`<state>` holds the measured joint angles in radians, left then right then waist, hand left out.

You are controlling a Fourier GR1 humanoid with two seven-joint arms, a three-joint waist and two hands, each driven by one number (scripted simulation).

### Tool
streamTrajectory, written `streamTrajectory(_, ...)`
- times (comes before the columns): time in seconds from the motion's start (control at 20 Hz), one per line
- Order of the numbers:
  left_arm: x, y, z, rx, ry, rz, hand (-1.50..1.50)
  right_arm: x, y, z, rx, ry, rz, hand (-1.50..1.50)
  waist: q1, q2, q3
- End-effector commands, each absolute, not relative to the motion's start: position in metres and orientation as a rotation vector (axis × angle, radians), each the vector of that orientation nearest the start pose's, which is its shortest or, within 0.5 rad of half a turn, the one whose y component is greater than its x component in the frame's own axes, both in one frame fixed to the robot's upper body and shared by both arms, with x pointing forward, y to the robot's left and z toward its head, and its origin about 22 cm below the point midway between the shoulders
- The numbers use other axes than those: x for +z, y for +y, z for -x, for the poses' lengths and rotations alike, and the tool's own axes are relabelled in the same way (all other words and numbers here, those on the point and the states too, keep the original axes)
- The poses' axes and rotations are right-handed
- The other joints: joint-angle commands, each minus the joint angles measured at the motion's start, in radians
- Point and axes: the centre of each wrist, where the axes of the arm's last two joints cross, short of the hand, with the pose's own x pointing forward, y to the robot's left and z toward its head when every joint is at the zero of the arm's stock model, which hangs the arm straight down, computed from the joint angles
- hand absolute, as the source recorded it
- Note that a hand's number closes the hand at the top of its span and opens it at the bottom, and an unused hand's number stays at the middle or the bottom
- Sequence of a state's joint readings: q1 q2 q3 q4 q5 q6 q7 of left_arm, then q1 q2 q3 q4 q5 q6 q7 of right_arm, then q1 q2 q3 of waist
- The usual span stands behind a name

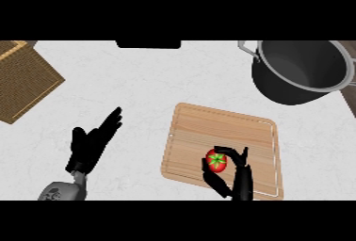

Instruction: Pick the tomato from the cutting board and place it in the pot

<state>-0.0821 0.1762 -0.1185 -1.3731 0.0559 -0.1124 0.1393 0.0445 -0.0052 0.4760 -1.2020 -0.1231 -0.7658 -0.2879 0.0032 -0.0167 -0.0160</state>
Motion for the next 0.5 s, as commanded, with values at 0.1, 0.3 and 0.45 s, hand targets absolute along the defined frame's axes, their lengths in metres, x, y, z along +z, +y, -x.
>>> streamTrajectory(0.1, -0.01, 0.24, -0.258, -0.279, -1.279, 0.051, 0.0, -0.117, -0.147, -0.189, -0.209, -1.427, 0.295, 1.5, 0.003, 0.017, 0.018)
streamTrajectory(0.3, -0.022, 0.234, -0.254, -0.276, -1.277, 0.051, 0.0, -0.126, -0.129, -0.168, -0.162, -1.485, 0.348, 1.5, 0.001, 0.017, 0.017)
streamTrajectory(0.45, -0.023, 0.241, -0.259, -0.277, -1.271, 0.045, 0.0, -0.085, -0.293, -0.217, 0.047, -1.573, 0.264, 1.5, 0.009, 0.02, 0.019)
